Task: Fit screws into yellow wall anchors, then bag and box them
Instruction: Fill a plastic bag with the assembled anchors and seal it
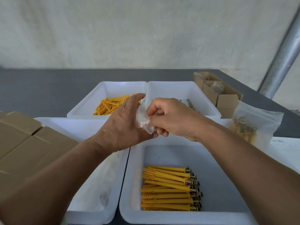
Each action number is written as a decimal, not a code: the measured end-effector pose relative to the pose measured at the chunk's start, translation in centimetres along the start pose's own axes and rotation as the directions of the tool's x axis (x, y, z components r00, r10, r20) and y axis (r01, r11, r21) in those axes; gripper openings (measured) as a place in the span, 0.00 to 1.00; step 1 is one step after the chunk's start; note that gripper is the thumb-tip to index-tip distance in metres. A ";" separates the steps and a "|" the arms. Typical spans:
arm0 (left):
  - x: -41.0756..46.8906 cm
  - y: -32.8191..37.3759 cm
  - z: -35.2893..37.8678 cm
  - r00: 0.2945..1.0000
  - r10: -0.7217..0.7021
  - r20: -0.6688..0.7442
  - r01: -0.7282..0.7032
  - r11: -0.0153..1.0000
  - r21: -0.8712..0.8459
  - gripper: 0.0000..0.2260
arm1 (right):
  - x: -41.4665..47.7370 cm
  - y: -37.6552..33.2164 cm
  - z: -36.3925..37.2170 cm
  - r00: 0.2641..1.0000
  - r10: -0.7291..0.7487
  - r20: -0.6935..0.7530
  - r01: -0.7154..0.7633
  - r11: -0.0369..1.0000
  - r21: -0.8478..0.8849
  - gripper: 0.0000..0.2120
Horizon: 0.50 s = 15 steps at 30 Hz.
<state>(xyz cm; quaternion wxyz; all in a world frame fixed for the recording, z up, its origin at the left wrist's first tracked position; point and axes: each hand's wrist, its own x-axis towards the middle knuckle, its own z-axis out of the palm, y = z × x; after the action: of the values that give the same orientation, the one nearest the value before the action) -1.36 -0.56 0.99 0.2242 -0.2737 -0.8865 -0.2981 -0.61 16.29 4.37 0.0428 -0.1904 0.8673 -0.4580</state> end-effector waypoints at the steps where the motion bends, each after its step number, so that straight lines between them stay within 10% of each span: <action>1: 0.0 0.0 0.0 1.000 0.004 0.004 -0.004 1.000 0.012 0.45 | 0.0 0.0 0.2 1.000 -0.012 0.000 0.012 1.000 -0.026 0.05; 10: 0.1 -0.1 -0.1 0.994 -0.105 0.020 0.106 0.993 -0.047 0.45 | 0.1 -0.1 -1.9 0.957 0.034 -0.288 -0.092 0.977 -0.192 0.09; 13: 0.1 -0.1 -0.1 0.993 -0.118 0.029 0.119 0.992 -0.044 0.44 | -0.4 0.3 -2.9 0.959 0.283 -0.005 -0.247 0.828 -0.504 0.10; 15: 0.1 -0.1 0.0 0.992 -0.121 0.034 0.122 0.992 -0.031 0.45 | -0.9 0.7 -2.5 0.832 0.492 0.255 -0.231 0.726 -0.647 0.12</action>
<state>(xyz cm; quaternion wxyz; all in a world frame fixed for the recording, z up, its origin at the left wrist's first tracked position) -1.48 -0.62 0.99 0.1871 -0.2277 -0.8999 -0.3213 -0.61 18.96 5.19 0.2530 -0.1084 0.9565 -0.0962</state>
